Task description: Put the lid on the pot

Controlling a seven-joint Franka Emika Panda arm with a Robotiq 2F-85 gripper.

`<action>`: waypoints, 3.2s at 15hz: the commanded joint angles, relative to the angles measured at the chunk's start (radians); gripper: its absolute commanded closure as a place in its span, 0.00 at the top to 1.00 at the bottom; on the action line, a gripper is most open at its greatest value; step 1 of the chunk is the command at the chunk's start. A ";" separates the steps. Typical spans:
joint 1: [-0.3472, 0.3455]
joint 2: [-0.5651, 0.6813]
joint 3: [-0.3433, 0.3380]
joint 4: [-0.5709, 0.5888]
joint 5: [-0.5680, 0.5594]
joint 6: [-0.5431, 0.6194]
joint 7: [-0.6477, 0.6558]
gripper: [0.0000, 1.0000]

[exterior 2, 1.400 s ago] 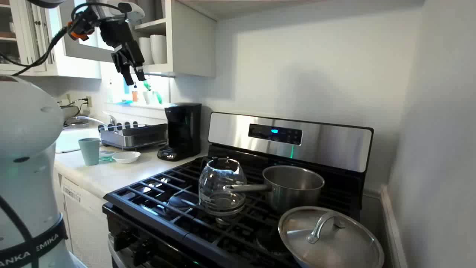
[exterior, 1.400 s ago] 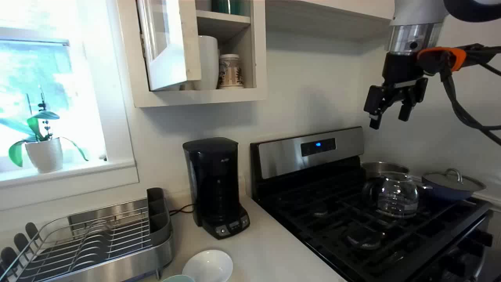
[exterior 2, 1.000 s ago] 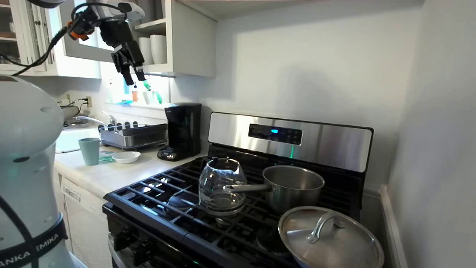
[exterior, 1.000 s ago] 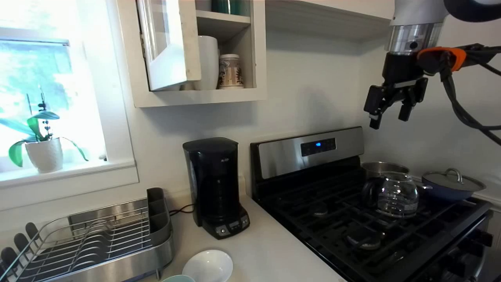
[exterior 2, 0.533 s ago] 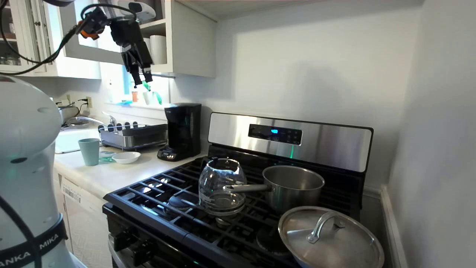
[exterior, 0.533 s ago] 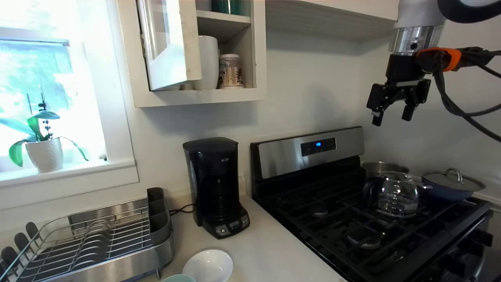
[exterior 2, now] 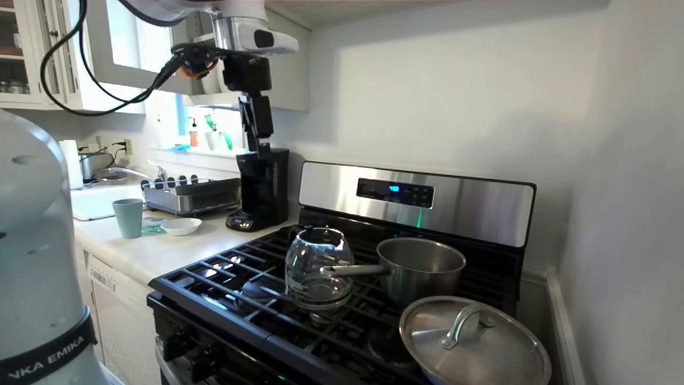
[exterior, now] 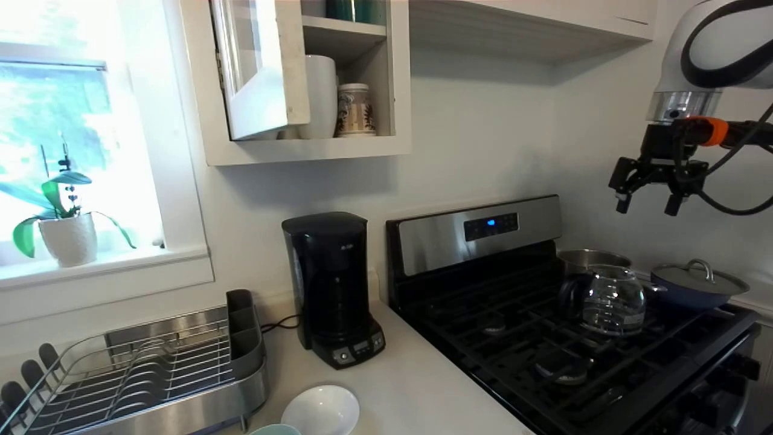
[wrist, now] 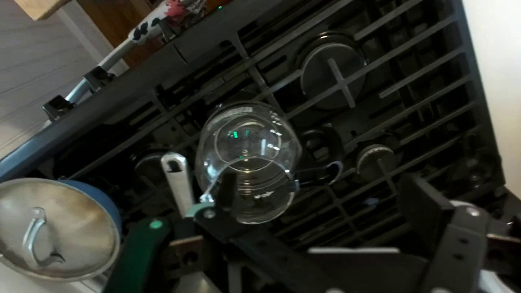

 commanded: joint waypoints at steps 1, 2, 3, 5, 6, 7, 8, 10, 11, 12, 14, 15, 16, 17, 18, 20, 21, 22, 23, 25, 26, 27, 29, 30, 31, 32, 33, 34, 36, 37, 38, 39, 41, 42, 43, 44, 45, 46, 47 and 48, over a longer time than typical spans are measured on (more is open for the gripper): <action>-0.105 0.019 -0.116 -0.030 -0.061 0.066 -0.120 1.00; -0.141 0.042 -0.135 -0.022 -0.101 0.080 -0.153 1.00; -0.164 0.073 -0.157 -0.007 -0.125 0.094 -0.179 1.00; -0.228 0.131 -0.170 0.011 -0.182 0.146 -0.164 1.00; -0.259 0.164 -0.170 0.018 -0.215 0.212 -0.143 1.00; -0.279 0.203 -0.176 0.030 -0.209 0.264 -0.103 1.00; -0.248 0.112 -0.173 -0.010 -0.176 0.194 -0.152 1.00; -0.279 0.166 -0.176 0.003 -0.183 0.250 -0.140 1.00; -0.280 0.184 -0.176 0.011 -0.183 0.256 -0.135 1.00; -0.280 0.194 -0.176 0.017 -0.183 0.257 -0.132 1.00; -0.280 0.198 -0.176 0.020 -0.183 0.258 -0.130 1.00; -0.280 0.198 -0.176 0.021 -0.183 0.258 -0.130 1.00; -0.280 0.198 -0.176 0.021 -0.183 0.258 -0.130 1.00; -0.279 0.225 -0.183 0.035 -0.183 0.268 -0.135 1.00; -0.275 0.265 -0.201 0.056 -0.187 0.260 -0.168 1.00; -0.281 0.333 -0.229 0.083 -0.214 0.310 -0.221 1.00; -0.276 0.365 -0.247 0.104 -0.210 0.314 -0.250 1.00; -0.273 0.398 -0.265 0.126 -0.205 0.326 -0.277 1.00; -0.268 0.432 -0.284 0.152 -0.194 0.324 -0.306 1.00; -0.263 0.496 -0.318 0.199 -0.186 0.317 -0.360 1.00; -0.264 0.528 -0.332 0.218 -0.186 0.329 -0.376 1.00; -0.262 0.561 -0.347 0.238 -0.183 0.331 -0.393 1.00; -0.259 0.628 -0.373 0.272 -0.179 0.337 -0.429 1.00; -0.257 0.656 -0.386 0.282 -0.174 0.351 -0.450 1.00; -0.259 0.687 -0.394 0.286 -0.174 0.393 -0.450 1.00; -0.256 0.714 -0.403 0.297 -0.162 0.406 -0.462 1.00; -0.256 0.743 -0.408 0.305 -0.163 0.431 -0.471 1.00; -0.253 0.770 -0.416 0.312 -0.149 0.453 -0.493 1.00; -0.249 0.818 -0.423 0.320 -0.120 0.497 -0.530 1.00; -0.245 0.843 -0.427 0.323 -0.090 0.513 -0.559 1.00; -0.243 0.872 -0.429 0.331 -0.056 0.528 -0.585 1.00; -0.242 0.897 -0.429 0.337 -0.021 0.538 -0.611 1.00; -0.247 0.939 -0.423 0.349 0.053 0.553 -0.670 1.00; -0.252 0.961 -0.419 0.359 0.080 0.571 -0.692 1.00; -0.259 0.979 -0.416 0.370 0.104 0.580 -0.708 1.00; -0.265 0.994 -0.414 0.381 0.117 0.582 -0.718 1.00; -0.272 1.008 -0.412 0.391 0.127 0.580 -0.728 1.00; -0.279 1.016 -0.411 0.400 0.134 0.577 -0.735 1.00; -0.284 1.026 -0.409 0.410 0.140 0.568 -0.740 1.00; -0.291 1.033 -0.408 0.420 0.143 0.554 -0.745 1.00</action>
